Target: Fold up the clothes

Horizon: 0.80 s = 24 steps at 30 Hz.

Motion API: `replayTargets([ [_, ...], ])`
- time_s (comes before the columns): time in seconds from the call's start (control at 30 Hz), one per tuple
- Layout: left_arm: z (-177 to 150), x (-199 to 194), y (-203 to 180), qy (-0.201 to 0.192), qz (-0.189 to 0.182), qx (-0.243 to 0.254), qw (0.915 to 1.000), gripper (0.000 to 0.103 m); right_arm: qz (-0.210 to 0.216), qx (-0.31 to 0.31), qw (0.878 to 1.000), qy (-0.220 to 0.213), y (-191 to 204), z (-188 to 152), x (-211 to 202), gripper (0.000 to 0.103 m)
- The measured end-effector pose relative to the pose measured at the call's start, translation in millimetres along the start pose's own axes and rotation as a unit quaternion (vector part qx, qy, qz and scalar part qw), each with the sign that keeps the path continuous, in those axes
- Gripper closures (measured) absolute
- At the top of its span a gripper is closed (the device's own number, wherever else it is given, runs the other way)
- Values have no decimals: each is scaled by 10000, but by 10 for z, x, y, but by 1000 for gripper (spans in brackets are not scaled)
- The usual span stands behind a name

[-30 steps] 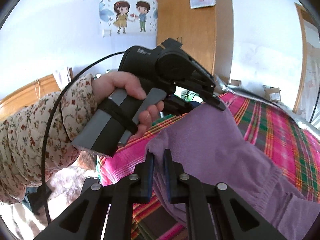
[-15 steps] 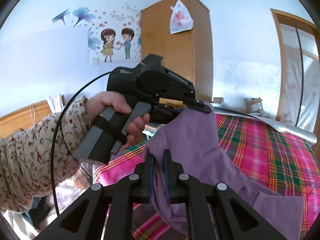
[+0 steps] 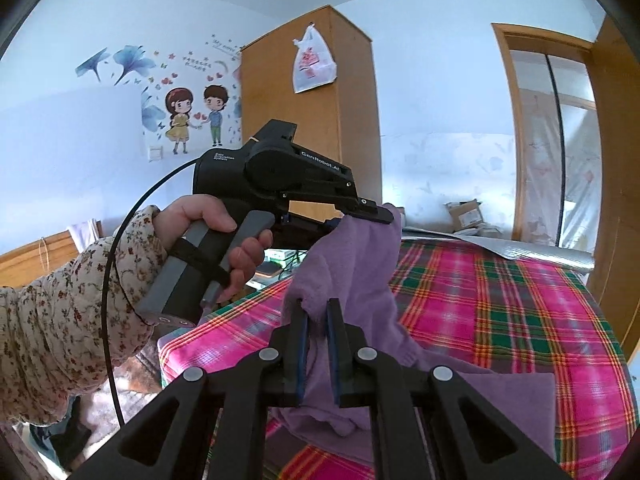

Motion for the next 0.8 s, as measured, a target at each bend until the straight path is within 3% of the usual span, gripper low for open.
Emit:
replayTargets([
  [0.8,-211,1049,-738,731,-387,392,9958,82,-769,709,9945,-109,-951,-195,-637,94],
])
Point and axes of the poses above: each gripper's, at about its wrist camera, not at the fingertips, and x roughly the way its jaws point, y to its left, z to its top, the point moved 8 cm from there along x, roughly the way its jaws point, and after that the axes turned 3 degrees about z, right-handed, at the moved point
